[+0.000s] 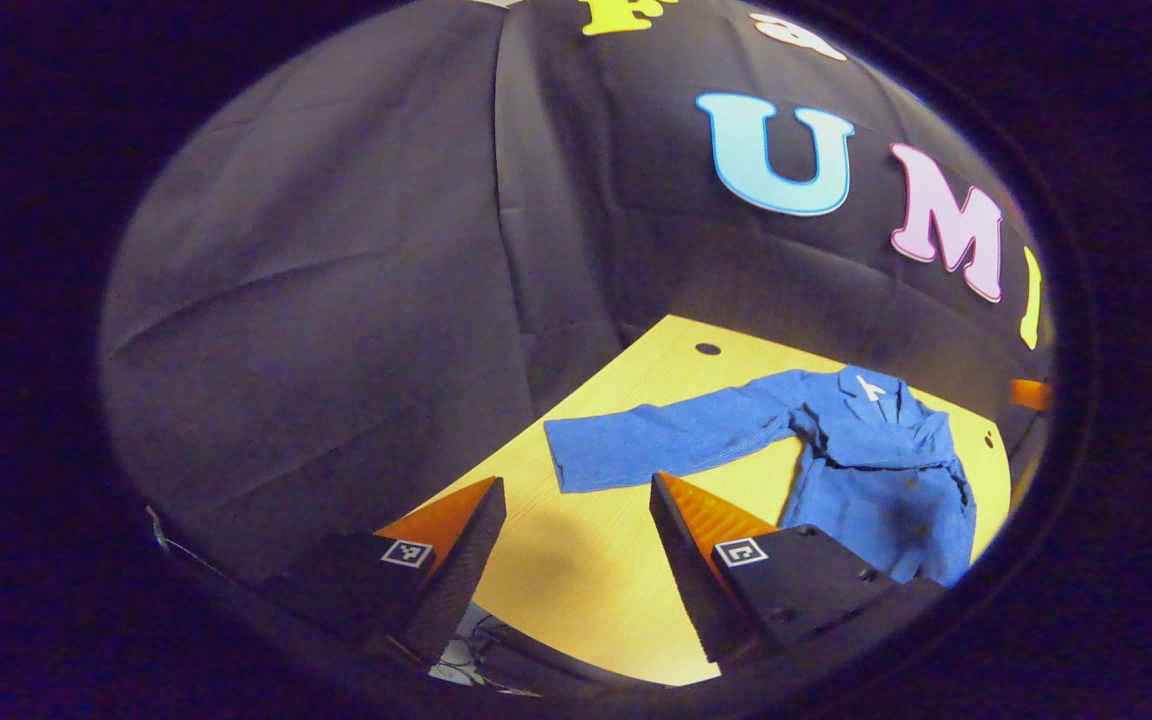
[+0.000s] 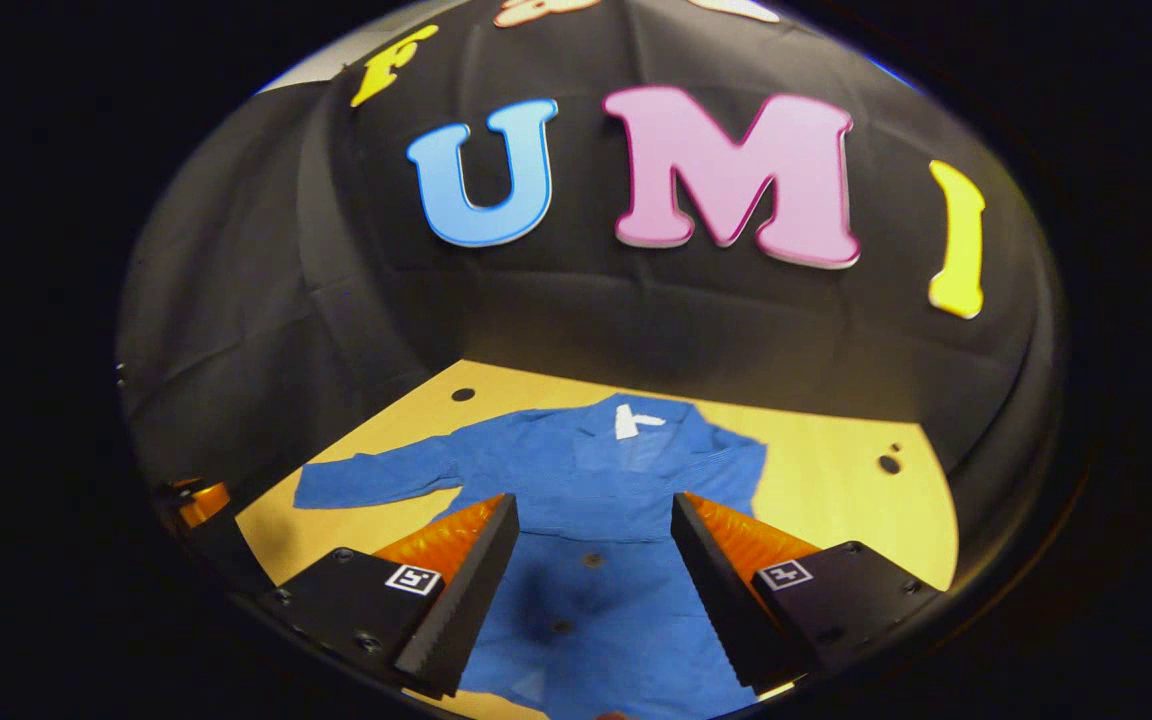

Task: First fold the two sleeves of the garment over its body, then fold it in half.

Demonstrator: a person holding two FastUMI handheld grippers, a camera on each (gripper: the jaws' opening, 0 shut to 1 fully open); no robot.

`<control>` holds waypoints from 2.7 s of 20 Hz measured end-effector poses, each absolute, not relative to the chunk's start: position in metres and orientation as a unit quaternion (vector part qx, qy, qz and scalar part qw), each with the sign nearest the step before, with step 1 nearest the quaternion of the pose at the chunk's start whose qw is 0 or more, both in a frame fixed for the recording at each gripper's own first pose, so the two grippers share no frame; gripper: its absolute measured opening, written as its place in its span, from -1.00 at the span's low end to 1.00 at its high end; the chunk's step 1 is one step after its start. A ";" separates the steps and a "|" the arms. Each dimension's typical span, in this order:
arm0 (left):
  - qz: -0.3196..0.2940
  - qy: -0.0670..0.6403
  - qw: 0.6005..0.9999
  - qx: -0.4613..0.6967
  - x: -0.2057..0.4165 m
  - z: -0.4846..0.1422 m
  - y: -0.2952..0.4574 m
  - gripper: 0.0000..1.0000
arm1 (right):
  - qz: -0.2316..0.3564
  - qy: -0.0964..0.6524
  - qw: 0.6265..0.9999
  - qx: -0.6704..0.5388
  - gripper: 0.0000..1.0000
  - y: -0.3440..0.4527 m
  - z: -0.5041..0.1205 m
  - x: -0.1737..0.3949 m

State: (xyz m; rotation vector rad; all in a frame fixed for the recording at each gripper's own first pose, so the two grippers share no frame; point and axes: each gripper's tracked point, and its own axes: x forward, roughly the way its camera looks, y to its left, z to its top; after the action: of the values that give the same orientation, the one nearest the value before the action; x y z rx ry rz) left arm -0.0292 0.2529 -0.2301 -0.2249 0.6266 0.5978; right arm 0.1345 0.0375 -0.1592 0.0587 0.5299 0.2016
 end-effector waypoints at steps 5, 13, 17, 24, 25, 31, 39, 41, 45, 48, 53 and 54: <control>0.285 0.368 0.879 -0.099 0.037 -0.277 0.309 0.70 | 0.023 0.230 0.972 0.051 0.94 -0.013 -0.108 0.061; 0.254 0.492 0.826 -0.109 0.074 -0.338 0.328 0.70 | -0.091 0.227 0.966 0.083 0.94 -0.070 -0.077 -0.007; 0.233 0.495 0.824 -0.146 0.074 -0.337 0.332 0.69 | -0.095 0.226 0.967 0.072 0.94 -0.067 -0.078 -0.015; 0.203 0.508 0.824 -0.149 0.091 -0.339 0.321 -0.20 | -0.069 0.259 0.960 0.083 0.94 -0.051 -0.103 -0.017; 0.204 0.504 0.825 -0.157 0.090 -0.336 0.317 -0.41 | -0.066 0.259 0.960 0.083 0.94 -0.050 -0.104 -0.015; 0.186 0.480 0.827 -0.227 0.087 -0.333 0.305 -1.00 | -0.062 0.277 0.955 0.087 0.94 -0.059 -0.121 -0.017; 0.029 0.327 0.922 -0.204 0.193 -0.203 0.170 -1.00 | -0.078 0.299 0.945 0.108 0.94 -0.094 -0.151 -0.007; -0.031 0.308 0.930 -0.197 0.219 -0.173 0.107 -1.00 | -0.082 0.304 0.941 0.123 0.95 -0.100 -0.156 -0.007; -0.141 0.300 0.927 -0.178 0.259 -0.143 -0.018 -1.00 | -0.096 0.310 0.938 0.124 0.95 -0.124 -0.167 -0.016; -0.190 0.309 0.913 -0.189 0.285 -0.138 -0.104 -1.00 | -0.108 0.318 0.933 0.128 0.95 -0.144 -0.175 -0.021; -0.208 0.324 0.899 -0.208 0.318 -0.158 -0.192 0.02 | -0.113 0.328 0.928 0.140 0.95 -0.160 -0.190 -0.020; -0.205 0.328 0.900 -0.202 0.313 -0.158 -0.191 0.74 | -0.112 0.331 0.927 0.138 0.96 -0.158 -0.193 -0.022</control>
State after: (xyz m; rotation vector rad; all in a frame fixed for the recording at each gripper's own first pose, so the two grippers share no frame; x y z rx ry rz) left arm 0.3135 -0.1910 -0.1582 -0.4185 0.6789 -0.4244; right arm -0.0222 -0.1581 -0.1925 0.2822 0.6787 -0.2305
